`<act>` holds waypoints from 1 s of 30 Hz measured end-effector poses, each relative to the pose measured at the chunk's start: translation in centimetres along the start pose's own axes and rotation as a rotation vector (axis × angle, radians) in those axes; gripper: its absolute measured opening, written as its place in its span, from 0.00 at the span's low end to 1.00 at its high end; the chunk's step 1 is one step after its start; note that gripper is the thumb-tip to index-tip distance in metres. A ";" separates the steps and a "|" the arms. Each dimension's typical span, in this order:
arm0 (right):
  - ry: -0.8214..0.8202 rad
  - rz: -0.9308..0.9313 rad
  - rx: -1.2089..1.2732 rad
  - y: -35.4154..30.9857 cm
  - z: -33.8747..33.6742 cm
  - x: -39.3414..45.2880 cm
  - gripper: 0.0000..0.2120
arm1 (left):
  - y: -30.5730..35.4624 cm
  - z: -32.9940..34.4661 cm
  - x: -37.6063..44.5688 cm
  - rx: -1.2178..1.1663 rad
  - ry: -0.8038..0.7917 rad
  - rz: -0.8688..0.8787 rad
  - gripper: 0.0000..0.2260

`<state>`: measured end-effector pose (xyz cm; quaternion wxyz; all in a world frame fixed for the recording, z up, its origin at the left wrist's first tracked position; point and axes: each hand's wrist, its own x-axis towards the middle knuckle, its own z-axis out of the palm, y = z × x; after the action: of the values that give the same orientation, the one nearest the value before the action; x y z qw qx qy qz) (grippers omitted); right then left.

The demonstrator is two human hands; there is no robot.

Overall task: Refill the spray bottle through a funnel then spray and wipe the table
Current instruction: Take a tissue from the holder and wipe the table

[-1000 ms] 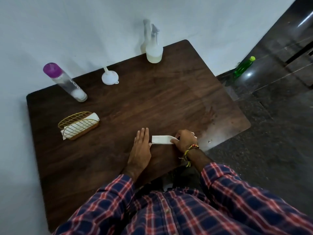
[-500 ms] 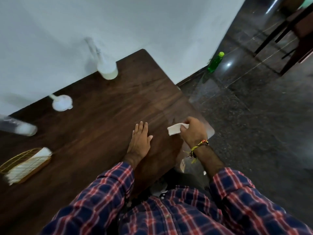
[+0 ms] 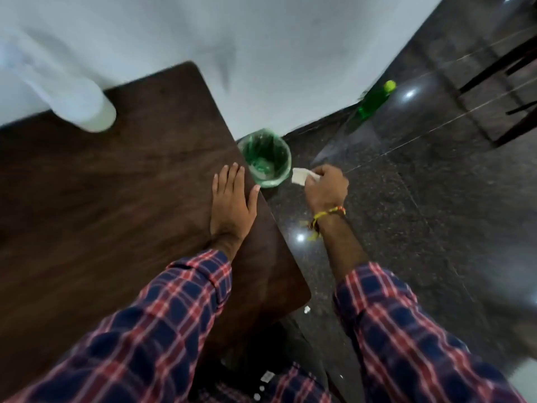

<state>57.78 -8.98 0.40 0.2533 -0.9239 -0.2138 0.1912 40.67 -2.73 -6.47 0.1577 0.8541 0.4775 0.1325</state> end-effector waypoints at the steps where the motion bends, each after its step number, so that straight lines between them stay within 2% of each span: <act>1: -0.026 0.008 -0.009 -0.3 1.0 1.7 0.10 | 0.0 0.2 0.0 0.007 0.023 0.015 0.23; 7: -0.184 0.063 -0.042 -3.2 8.3 8.9 0.12 | -0.3 1.2 -0.2 0.031 0.049 -0.003 0.23; 13: -0.317 0.101 -0.136 -4.7 11.6 12.0 0.18 | -0.4 1.6 -0.1 0.031 0.105 -0.001 0.23; 20: -0.288 0.015 -0.134 -3.2 9.8 7.1 0.16 | -0.5 1.7 0.0 0.024 0.093 -0.002 0.22; 24: -0.183 -0.102 -0.067 -3.1 7.8 2.6 0.14 | -0.5 1.3 0.0 0.009 0.058 0.002 0.23; 27: -0.110 -0.216 -0.058 -3.3 5.9 -1.4 0.13 | -0.6 0.7 -0.1 -0.080 0.016 -0.012 0.22; 30: -0.083 -0.245 -0.034 -3.1 4.5 -4.6 0.11 | -1.1 -0.9 0.0 -0.197 -0.075 -0.033 0.21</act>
<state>50.93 -7.10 -0.41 0.2498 -0.8863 -0.3388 0.1932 39.49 -2.08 -6.10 0.2609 0.8309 0.4698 0.1442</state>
